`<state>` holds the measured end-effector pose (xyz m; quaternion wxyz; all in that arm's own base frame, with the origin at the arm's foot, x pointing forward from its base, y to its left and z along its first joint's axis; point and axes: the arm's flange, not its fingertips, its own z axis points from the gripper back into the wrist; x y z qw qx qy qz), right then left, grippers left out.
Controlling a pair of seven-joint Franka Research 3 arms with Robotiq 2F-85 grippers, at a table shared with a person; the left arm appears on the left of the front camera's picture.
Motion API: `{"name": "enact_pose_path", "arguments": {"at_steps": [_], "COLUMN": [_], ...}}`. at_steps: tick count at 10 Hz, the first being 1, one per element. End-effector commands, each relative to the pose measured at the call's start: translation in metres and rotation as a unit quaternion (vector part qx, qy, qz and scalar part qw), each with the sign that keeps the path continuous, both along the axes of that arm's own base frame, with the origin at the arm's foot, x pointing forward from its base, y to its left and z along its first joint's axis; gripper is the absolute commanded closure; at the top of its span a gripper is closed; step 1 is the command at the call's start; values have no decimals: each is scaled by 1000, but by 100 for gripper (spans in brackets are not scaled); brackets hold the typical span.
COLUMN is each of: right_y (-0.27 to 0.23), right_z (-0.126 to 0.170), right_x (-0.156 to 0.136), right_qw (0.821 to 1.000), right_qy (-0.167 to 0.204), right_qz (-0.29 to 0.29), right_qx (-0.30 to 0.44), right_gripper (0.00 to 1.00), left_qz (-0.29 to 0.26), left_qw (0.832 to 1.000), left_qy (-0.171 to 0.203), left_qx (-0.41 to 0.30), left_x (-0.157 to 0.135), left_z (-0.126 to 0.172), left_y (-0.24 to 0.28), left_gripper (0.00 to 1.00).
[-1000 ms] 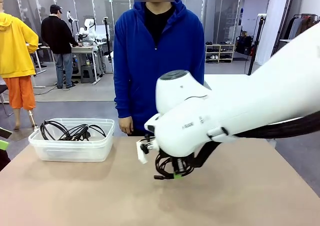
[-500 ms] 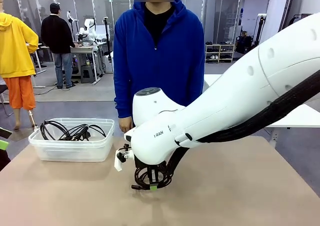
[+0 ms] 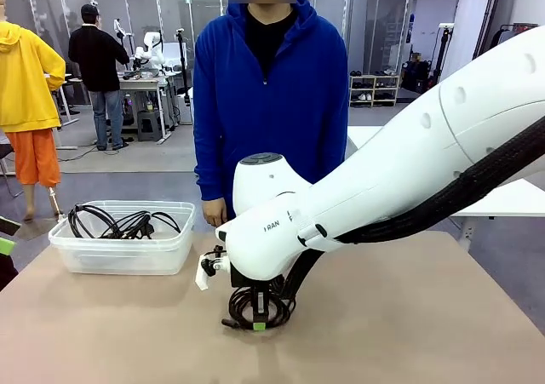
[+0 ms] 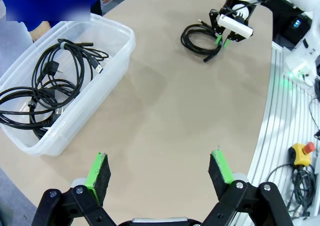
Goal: Organize and store the cables.
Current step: Place the USB Extension Cable into the Organizing box.
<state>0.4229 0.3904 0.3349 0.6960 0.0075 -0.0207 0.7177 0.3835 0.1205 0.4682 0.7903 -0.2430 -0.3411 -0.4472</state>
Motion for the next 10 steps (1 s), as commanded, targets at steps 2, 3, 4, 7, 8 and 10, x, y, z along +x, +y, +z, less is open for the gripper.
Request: {"name": "enact_pose_path", "arguments": {"at_steps": [2,3,4,7,8,10], "right_y": [-29,-39,-54,-143,-185,-270], "right_z": [18,27,39,79,85,83], "right_x": [-18,-19,-23,-41,-52,-67], "right_qw": [999,997,995,982,973,949], "right_qy": [-5,-15,-22,-60,-79,-93], "right_qz": [15,8,3,-49,-75,-119], "right_qx": [50,76,96,175,205,277], "right_gripper": [20,1,0,0,0,0], "left_qz": [0,1,-8,-58,-84,-143], "left_qw": [1000,1000,1000,998,995,986], "left_qy": [0,4,3,-23,-23,-23], "left_qx": [0,-11,-20,29,55,87], "left_x": [0,-15,-16,-5,3,20], "left_z": [0,-7,-10,25,34,45], "left_y": [0,0,-8,-47,-69,-120], "left_gripper": [0,0,0,0,0,0]}}
